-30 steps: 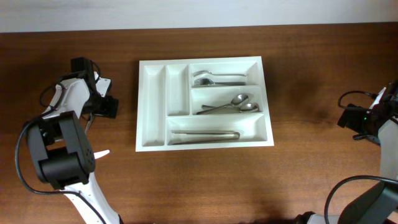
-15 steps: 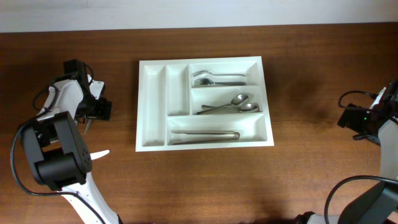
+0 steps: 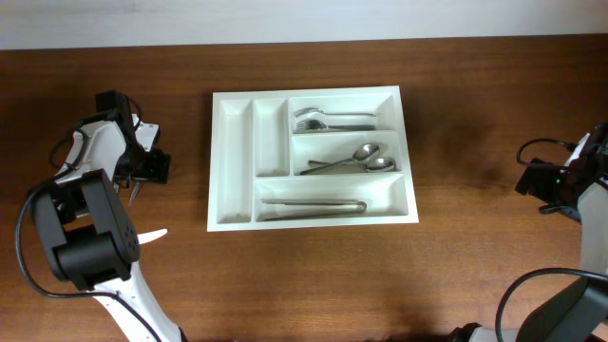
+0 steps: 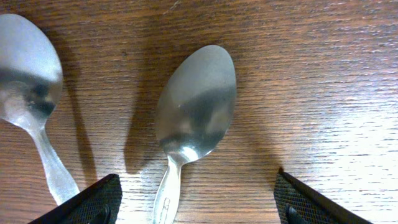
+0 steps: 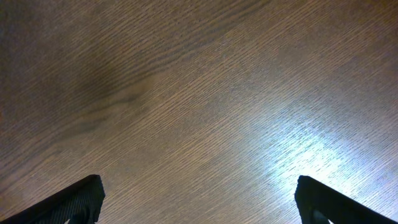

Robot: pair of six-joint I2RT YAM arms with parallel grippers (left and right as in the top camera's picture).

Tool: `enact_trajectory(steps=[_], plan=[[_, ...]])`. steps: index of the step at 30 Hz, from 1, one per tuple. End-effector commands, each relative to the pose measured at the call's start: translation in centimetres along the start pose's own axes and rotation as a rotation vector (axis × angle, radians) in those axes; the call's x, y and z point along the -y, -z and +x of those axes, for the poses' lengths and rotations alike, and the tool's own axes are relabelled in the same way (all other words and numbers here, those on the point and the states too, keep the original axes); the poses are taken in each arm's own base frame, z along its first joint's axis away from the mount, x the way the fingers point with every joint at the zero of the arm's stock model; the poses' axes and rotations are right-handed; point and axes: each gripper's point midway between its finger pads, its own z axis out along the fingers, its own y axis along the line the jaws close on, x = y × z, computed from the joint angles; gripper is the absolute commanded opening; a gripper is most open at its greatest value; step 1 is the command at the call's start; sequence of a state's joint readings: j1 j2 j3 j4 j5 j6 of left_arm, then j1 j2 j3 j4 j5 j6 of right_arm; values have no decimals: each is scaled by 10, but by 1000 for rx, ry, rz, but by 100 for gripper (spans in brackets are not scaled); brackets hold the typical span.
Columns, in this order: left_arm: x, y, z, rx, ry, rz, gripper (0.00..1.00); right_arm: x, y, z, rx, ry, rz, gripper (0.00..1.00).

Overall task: Pack container
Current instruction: 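Lower the left gripper over the right silver spoon's handle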

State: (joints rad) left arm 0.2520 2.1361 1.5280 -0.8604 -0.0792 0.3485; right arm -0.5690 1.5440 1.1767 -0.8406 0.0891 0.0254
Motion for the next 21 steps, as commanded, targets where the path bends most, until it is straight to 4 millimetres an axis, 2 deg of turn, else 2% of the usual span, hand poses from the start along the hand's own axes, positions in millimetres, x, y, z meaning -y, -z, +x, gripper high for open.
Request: enact_trajectory(steps=[1, 21], plan=[[13, -23, 9, -50, -5, 59, 81, 2, -3, 2, -9, -5, 3, 99], [17, -23, 10, -48, -4, 87, 80, 2, -3, 2, -9, -5, 3, 99]])
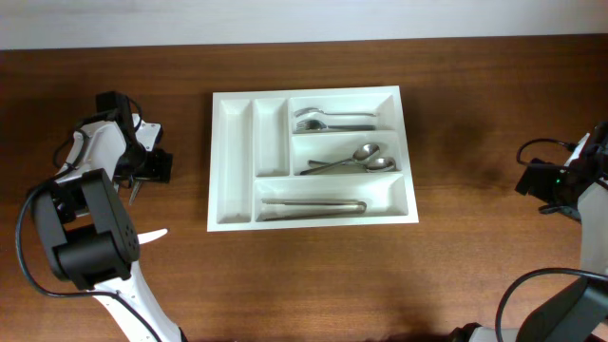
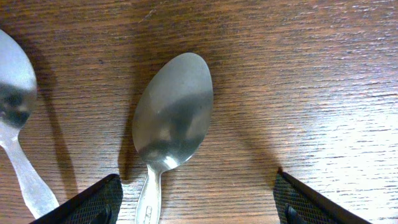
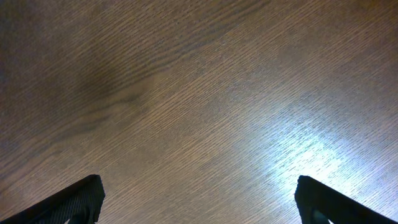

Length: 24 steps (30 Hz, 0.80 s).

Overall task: Pack container
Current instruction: 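Lower the left gripper over the right silver spoon's handle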

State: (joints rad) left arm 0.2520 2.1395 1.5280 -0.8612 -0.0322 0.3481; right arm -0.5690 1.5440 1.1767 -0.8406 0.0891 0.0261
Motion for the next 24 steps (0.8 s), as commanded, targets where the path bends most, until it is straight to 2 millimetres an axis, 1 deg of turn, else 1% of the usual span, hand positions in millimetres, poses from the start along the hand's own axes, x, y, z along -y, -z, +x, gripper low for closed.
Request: enact_trajectory(steps=[1, 12, 21, 24], plan=[[9, -22, 12, -60, -3, 42, 80, 2, -3, 2, -9, -5, 3, 99], [12, -22, 12, -56, 0, 63, 80, 2, -3, 2, -9, -5, 3, 99], [0, -22, 18, -64, 41, 68, 79, 2, -3, 2, -9, -5, 4, 99], [-1, -22, 20, -70, 46, 69, 74, 2, -3, 2, -9, -5, 3, 99]])
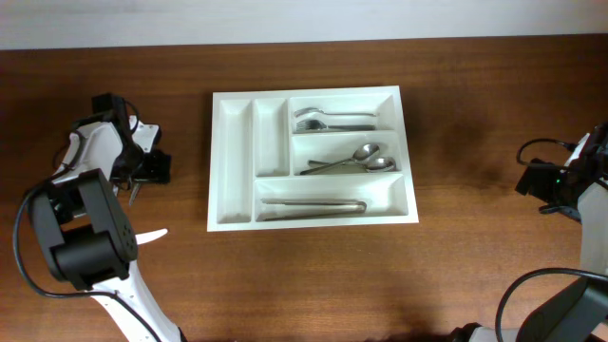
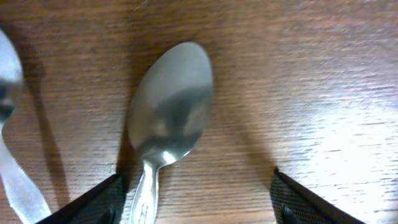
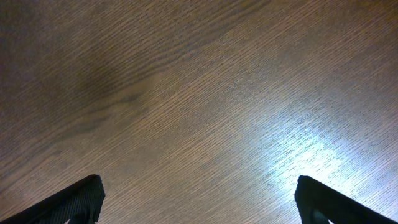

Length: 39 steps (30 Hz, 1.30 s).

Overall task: Pack container
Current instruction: 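Lower the left gripper over the right silver spoon's handle, then grasp the spoon and carry it into the tray's left compartment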

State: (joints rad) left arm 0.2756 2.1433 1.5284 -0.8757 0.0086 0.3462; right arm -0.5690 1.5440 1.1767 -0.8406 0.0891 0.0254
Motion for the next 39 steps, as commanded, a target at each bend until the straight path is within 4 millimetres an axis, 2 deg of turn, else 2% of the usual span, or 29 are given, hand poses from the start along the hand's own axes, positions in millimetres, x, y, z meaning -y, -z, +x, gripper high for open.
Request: enact_trajectory(steps=[1, 2, 11, 14, 18, 22, 27, 35, 39], plan=[[-1, -21, 15, -66, 22, 26, 74, 2, -3, 2, -9, -5, 3, 99], [-1, -21, 15, -66, 22, 26, 73, 2, -3, 2, -9, -5, 3, 99], [-2, -21, 13, -55, 22, 22, 41, 2, -3, 2, -9, -5, 3, 99], [-3, -21, 11, -48, 22, 19, 37, 2, -3, 2, -9, -5, 3, 99], [-5, -21, 10, -44, 25, 7, 21, 2, -3, 2, -9, -5, 3, 99], [-6, -21, 9, -41, 25, 5, 19, 2, -3, 2, -9, -5, 3, 99], [-6, -21, 9, -40, 25, 4, 4, 2, -3, 2, -9, -5, 3, 99], [-4, -19, 8, -44, 46, 6, 2, 2, -3, 2, -9, -5, 3, 99], [1, -1, -4, -40, 59, 9, 2, 2, -3, 2, -9, -5, 3, 99]])
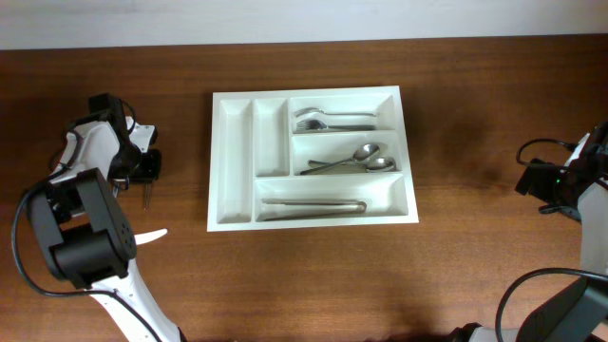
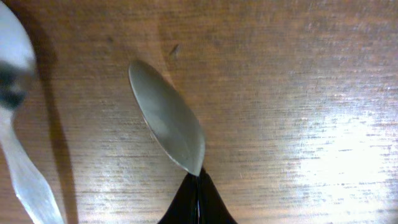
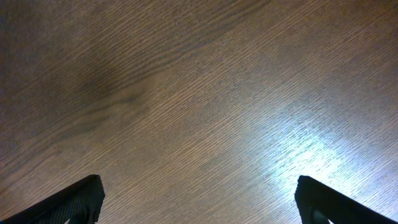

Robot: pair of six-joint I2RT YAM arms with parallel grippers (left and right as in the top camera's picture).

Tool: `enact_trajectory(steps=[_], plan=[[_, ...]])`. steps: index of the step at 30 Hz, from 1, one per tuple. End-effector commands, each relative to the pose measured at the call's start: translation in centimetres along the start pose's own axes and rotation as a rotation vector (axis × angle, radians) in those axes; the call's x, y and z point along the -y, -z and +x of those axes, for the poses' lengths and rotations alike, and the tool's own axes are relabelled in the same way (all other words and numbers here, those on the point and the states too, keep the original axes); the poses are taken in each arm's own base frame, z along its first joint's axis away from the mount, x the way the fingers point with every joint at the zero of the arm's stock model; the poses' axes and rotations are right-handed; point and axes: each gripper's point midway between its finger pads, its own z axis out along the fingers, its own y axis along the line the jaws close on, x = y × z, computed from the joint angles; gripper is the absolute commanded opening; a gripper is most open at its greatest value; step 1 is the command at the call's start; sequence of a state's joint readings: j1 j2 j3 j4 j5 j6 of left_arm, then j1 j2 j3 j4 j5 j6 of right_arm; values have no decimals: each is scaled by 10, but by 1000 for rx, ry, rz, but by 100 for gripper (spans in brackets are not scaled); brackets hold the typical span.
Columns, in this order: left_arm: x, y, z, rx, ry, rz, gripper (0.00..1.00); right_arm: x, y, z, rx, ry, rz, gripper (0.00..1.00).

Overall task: Pack container
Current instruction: 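Grasp the spoon and carry it into the tray's left compartment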

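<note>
A steel spoon [image 2: 166,124] lies on the wooden table, its bowl tipped onto its edge. My left gripper [image 2: 198,190] is shut on the spoon's handle just behind the bowl; the handle is hidden between the fingers. A second spoon [image 2: 15,143] lies to its left. In the overhead view the left gripper [image 1: 147,169] is left of the white cutlery tray [image 1: 217,161]. My right gripper [image 3: 199,208] is open over bare wood at the table's right edge [image 1: 540,182].
The tray holds forks [image 1: 332,120] in the top right compartment, spoons [image 1: 356,161] in the middle right one and a long utensil [image 1: 313,204] in the bottom one. Its two narrow left compartments hold nothing.
My left gripper's fingers stood apart on either side of the spoon's handle; now they are shut on it, and the bowl has turned from flat onto its edge. The right arm has not moved.
My left gripper was open above two spoons lying flat left of the tray. At the following two moments it stood open with the right-hand spoon's handle between its fingers. Now it is shut on that handle. The right gripper stayed open and still.
</note>
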State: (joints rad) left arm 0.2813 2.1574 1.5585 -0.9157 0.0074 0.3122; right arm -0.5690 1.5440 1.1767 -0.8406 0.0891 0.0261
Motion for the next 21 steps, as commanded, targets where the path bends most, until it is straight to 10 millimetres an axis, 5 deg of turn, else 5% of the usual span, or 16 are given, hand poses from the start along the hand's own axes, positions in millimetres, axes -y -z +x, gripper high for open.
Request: enact_trajectory(steps=[1, 5, 12, 21], plan=[[6, 4, -11, -10, 21, 1, 2, 2, -3, 2, -9, -5, 3, 99], [25, 42, -41, 43, 22, 15, 2, 2, -3, 2, -9, -5, 3, 99], [101, 96, -83, 153, -14, 107, 2, 2, -3, 2, -9, -5, 3, 99], [207, 103, -70, 80, 97, 220, 2, 2, -3, 2, -9, -5, 3, 99]])
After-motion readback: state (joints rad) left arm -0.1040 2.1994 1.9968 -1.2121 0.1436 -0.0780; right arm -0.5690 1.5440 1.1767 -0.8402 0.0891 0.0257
